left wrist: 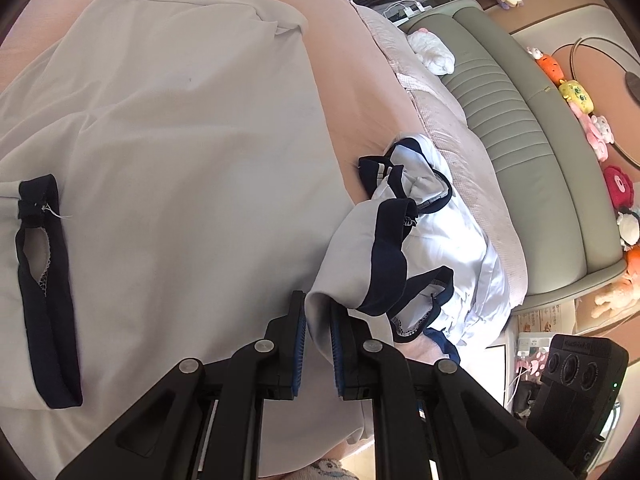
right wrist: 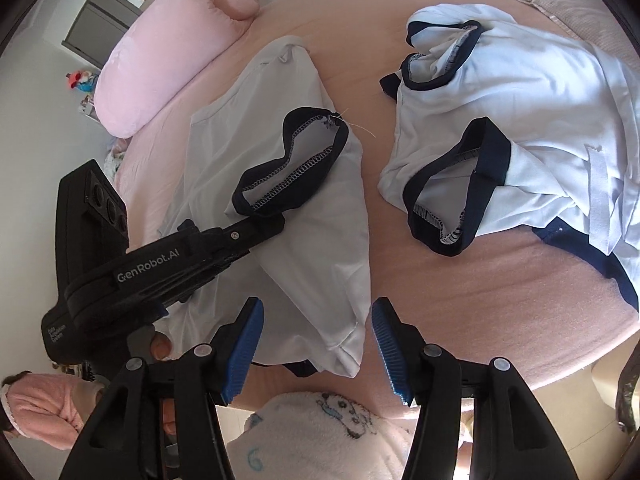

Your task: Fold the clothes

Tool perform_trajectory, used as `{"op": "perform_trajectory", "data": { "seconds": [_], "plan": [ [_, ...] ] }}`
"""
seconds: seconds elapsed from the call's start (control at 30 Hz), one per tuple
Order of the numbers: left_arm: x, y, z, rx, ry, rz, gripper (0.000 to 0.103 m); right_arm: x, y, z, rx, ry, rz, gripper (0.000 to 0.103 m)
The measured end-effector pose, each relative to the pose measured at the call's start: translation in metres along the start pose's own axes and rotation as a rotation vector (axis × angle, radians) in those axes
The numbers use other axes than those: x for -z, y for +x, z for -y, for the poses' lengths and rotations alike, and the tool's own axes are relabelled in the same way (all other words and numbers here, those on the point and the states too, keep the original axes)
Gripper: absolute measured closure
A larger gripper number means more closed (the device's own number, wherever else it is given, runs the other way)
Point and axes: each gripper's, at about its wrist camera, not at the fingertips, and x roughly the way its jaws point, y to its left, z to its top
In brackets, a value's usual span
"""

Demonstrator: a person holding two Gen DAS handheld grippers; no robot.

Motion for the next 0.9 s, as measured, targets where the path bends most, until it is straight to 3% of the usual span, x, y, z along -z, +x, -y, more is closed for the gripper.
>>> {"op": "perform_trajectory", "data": {
  "seconds": [0.33,0.47,0.67,0.9],
  "plan": [
    [-0.001,-0.002,0.001,-0.030,0.038,-0.029,0.093,0.005,0.022,0.011,0.028,-0.005,-0.006,0.047],
    [-0.002,0.000,0.013,-0.100,0.149,-0.056,0.092,0.008,0.026,0.017,0.076,0.018,0.057,0.047],
    [-0.002,0.008,0.037,-0.230,0.339,-0.102,0.091,0.010,0.032,0.001,0.182,-0.086,0.133,0.047],
    [-0.007,0.008,0.052,-0.293,0.464,-0.117,0.091,0.010,0.033,0.002,0.193,-0.058,0.208,0.047]
  ]
}}
